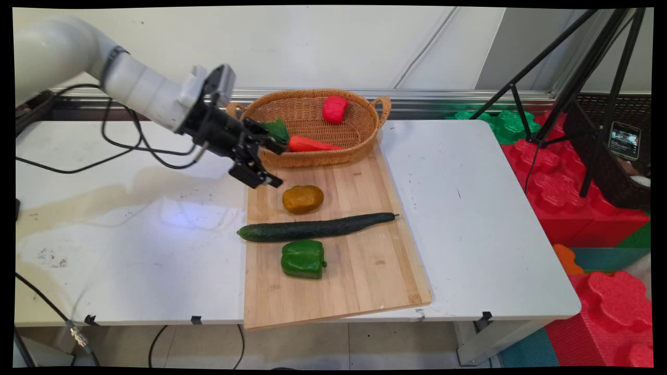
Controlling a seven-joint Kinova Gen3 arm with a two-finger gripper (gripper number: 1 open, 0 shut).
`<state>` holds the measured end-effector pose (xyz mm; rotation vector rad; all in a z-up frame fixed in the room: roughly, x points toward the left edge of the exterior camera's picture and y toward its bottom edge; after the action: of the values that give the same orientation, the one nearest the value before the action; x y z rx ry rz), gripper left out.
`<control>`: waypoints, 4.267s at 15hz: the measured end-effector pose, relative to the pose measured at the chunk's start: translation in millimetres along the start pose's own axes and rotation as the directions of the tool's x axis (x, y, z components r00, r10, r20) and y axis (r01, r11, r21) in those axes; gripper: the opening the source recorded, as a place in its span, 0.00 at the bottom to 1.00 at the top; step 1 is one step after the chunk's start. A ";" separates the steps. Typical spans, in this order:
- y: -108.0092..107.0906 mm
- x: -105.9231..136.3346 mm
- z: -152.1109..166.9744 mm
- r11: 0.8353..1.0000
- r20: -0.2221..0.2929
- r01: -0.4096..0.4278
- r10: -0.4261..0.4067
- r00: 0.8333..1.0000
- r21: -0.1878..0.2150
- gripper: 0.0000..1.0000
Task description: Pick up the cucumber from the cutting board, then place the picked object in the vegetable basket
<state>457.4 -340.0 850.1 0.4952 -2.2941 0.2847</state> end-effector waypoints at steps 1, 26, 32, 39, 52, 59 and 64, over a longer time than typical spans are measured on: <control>0.8 0.2 -9.7 1.000 0.000 0.000 0.000 1.000 -0.002 1.00; 41.4 -30.2 -67.8 0.997 0.102 -0.043 0.049 0.994 -0.060 1.00; 55.3 -42.2 -30.1 0.995 0.133 -0.056 0.066 0.989 -0.078 1.00; 69.0 -50.5 25.8 0.995 0.163 -0.059 0.072 0.984 -0.082 1.00; 71.8 -50.2 68.4 0.997 0.151 -0.028 0.038 0.988 -0.065 0.00; 70.1 -52.3 57.7 0.998 0.143 0.001 0.008 0.990 -0.061 0.00; 66.0 -43.8 29.1 0.998 0.107 0.002 0.004 0.994 -0.062 0.00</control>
<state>438.2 -279.1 794.9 0.4883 -2.3990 0.1910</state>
